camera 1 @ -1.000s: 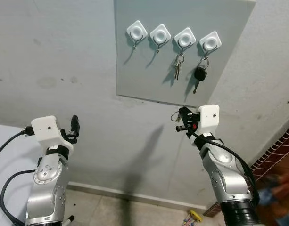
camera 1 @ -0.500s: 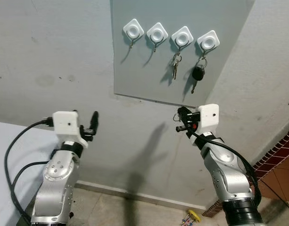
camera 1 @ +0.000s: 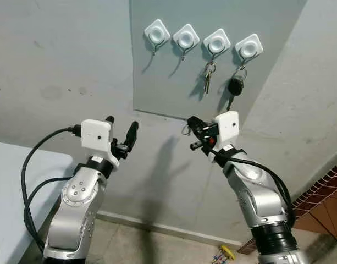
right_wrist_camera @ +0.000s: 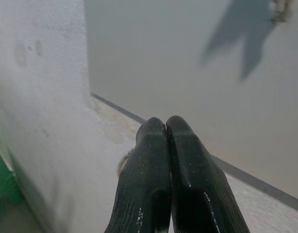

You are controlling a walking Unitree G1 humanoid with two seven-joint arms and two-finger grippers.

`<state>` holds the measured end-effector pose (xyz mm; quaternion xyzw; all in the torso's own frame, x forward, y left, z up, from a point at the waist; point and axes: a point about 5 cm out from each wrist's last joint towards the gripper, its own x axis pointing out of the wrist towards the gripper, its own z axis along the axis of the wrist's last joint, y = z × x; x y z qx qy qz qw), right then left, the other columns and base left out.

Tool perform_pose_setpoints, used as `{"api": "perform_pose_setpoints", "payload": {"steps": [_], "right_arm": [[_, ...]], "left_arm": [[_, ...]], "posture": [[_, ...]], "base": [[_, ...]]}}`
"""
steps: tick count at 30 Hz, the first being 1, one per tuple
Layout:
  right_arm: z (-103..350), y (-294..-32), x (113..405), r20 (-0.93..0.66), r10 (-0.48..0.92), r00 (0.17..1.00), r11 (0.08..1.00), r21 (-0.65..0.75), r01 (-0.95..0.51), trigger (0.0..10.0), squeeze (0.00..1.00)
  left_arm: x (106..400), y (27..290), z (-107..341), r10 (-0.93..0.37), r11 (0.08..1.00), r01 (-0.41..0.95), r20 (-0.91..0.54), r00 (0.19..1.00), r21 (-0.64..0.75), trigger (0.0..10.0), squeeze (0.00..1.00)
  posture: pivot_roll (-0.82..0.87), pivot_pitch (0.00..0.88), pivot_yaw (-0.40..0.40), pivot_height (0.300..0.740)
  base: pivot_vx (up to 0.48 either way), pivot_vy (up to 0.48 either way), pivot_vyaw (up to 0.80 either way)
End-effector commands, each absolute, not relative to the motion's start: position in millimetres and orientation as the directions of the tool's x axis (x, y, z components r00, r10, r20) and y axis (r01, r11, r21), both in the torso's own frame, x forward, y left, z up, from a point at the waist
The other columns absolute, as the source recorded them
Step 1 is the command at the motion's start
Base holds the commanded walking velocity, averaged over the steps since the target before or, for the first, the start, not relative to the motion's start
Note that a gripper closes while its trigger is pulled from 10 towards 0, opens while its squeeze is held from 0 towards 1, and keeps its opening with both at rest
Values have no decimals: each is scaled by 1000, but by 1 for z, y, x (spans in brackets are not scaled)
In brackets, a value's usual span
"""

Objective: Hang keys on a hook

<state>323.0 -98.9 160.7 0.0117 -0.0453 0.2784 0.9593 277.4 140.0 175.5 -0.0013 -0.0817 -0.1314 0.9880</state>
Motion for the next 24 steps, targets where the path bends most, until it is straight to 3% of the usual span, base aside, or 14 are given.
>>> {"api": "perform_pose_setpoints", "payload": {"steps": [1, 9, 24], "right_arm": [[175, -96, 324, 141, 548, 825, 834, -19, -551, 10000, 0], [202, -76, 330, 237, 610, 756, 782, -26, -623, 10000, 0], [228, -65, 347, 332, 584, 741, 788, -13, -615, 10000, 0]], "left_arm": [[277, 137, 180, -274, 961, 274, 168, 947, 25, 10000, 0], [273, 125, 200, -338, 940, 338, 217, 916, 39, 10000, 0], [276, 119, 211, -351, 935, 351, 238, 906, 42, 10000, 0]], "posture": [[-55, 0, -68, 732], [-45, 0, -71, 732], [-38, 0, -69, 732]], "base": [[0, 0, 0], [0, 0, 0], [0, 0, 0]]}}
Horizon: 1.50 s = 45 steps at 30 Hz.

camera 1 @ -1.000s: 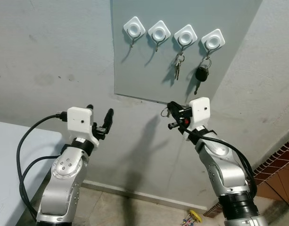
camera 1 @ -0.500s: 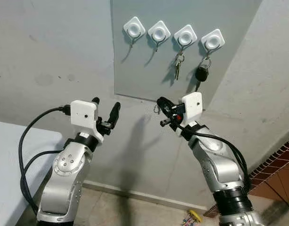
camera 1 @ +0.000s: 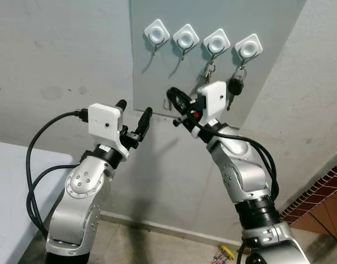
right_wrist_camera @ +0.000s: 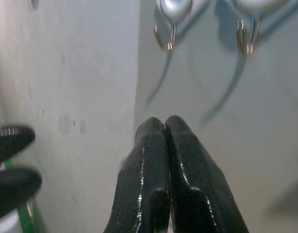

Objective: Hang keys on a hook

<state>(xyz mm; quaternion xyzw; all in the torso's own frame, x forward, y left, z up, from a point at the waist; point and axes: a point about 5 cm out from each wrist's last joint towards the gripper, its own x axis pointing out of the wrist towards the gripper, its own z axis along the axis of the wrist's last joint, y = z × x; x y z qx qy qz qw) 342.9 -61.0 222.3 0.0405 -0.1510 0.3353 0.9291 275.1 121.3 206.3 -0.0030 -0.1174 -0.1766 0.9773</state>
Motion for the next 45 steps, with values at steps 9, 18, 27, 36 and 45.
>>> {"api": "perform_pose_setpoints", "payload": {"steps": [9, 18, 27, 36, 45], "right_arm": [[236, -73, 354, 379, 508, 773, 830, 24, -557, 10000, 0], [249, -75, 355, 445, 478, 757, 835, 38, -549, 10000, 0], [271, -75, 351, 544, 478, 690, 818, 9, -575, 10000, 0], [276, -74, 348, 560, 501, 660, 797, -1, -604, 10000, 0], [263, -63, 352, 494, 548, 675, 768, 24, -641, 10000, 0]], "left_arm": [[278, 122, 213, -342, 939, 343, 241, 908, 41, 10000, 0], [278, 121, 214, -343, 938, 345, 240, 908, 34, 10000, 0], [277, 120, 213, -351, 935, 352, 237, 906, 40, 10000, 0], [277, 118, 212, -359, 932, 359, 232, 904, 44, 10000, 0], [277, 119, 213, -354, 934, 355, 236, 905, 41, 10000, 0]], "posture": [[-38, 0, -65, 732], [-35, 0, -66, 732], [-33, 0, -69, 732], [-34, 0, -70, 732], [-26, 0, -76, 732]], "base": [[0, 0, 0], [0, 0, 0], [0, 0, 0], [0, 0, 0], [0, 0, 0]]}}
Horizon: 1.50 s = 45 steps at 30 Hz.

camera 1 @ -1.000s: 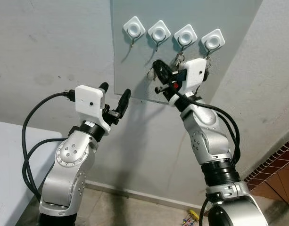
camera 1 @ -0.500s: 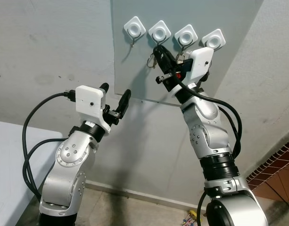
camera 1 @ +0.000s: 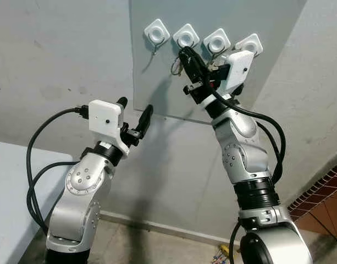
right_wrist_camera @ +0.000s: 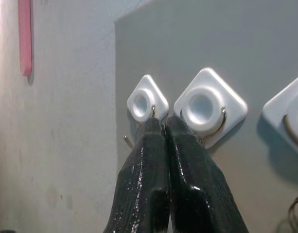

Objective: Hang keys on a hook

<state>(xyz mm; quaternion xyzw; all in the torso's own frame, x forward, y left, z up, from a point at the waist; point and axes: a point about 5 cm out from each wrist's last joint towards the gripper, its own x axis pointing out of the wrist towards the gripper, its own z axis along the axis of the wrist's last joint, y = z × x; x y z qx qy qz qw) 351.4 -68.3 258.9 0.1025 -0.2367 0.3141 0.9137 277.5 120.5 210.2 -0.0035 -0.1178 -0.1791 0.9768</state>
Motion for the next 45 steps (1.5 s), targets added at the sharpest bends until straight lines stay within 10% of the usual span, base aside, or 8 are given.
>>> {"api": "perform_pose_setpoints", "payload": {"steps": [1, 45], "right_arm": [[262, -62, 352, 491, 550, 676, 766, 26, -642, 10000, 0], [281, -96, 370, 525, 502, 687, 820, -37, -571, 10000, 0]], "left_arm": [[277, 119, 213, -354, 934, 354, 236, 905, 41, 10000, 0], [276, 119, 212, -345, 936, 351, 229, 910, 17, 10000, 0]], "posture": [[-26, 0, -76, 732], [-35, 0, -70, 732]], "base": [[0, 0, 0], [0, 0, 0]]}}
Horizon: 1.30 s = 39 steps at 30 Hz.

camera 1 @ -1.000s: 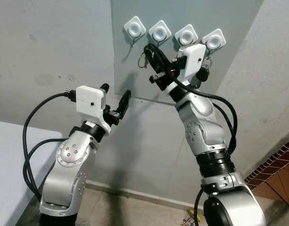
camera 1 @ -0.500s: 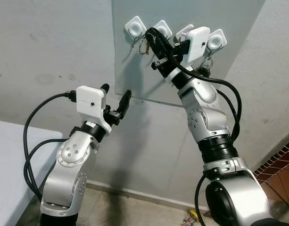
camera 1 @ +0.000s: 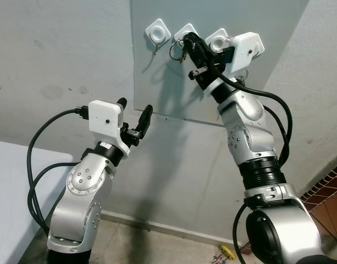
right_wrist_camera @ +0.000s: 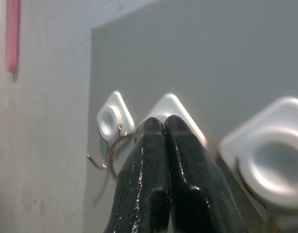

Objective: Hang keys on a hook

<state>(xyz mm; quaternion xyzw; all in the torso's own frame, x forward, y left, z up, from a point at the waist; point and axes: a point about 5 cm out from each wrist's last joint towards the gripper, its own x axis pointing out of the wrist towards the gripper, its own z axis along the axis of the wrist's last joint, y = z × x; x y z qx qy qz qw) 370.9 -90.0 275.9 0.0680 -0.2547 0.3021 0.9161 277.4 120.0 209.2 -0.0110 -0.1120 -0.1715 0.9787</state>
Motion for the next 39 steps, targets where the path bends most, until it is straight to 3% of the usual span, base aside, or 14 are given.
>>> {"api": "perform_pose_setpoints", "payload": {"steps": [1, 9, 21, 39], "right_arm": [[280, -97, 369, 523, 502, 689, 821, -38, -570, 10000, 0], [277, -100, 368, 515, 504, 693, 822, -41, -568, 10000, 0], [257, -92, 353, 452, 613, 648, 763, -126, -634, 10000, 0], [255, -94, 353, 418, 631, 653, 755, -137, -641, 10000, 0]], "left_arm": [[276, 119, 212, -345, 936, 351, 229, 910, 17, 10000, 0], [276, 119, 212, -345, 936, 352, 228, 910, 13, 10000, 0], [276, 119, 213, -345, 936, 352, 228, 911, 9, 10000, 0], [276, 120, 213, -334, 939, 344, 227, 915, -3, 10000, 0]], "posture": [[-35, 0, -70, 732], [-36, 0, -69, 732], [-33, 0, -66, 732], [-33, 0, -71, 732]], "base": [[0, 0, 0], [0, 0, 0], [0, 0, 0], [0, 0, 0]]}}
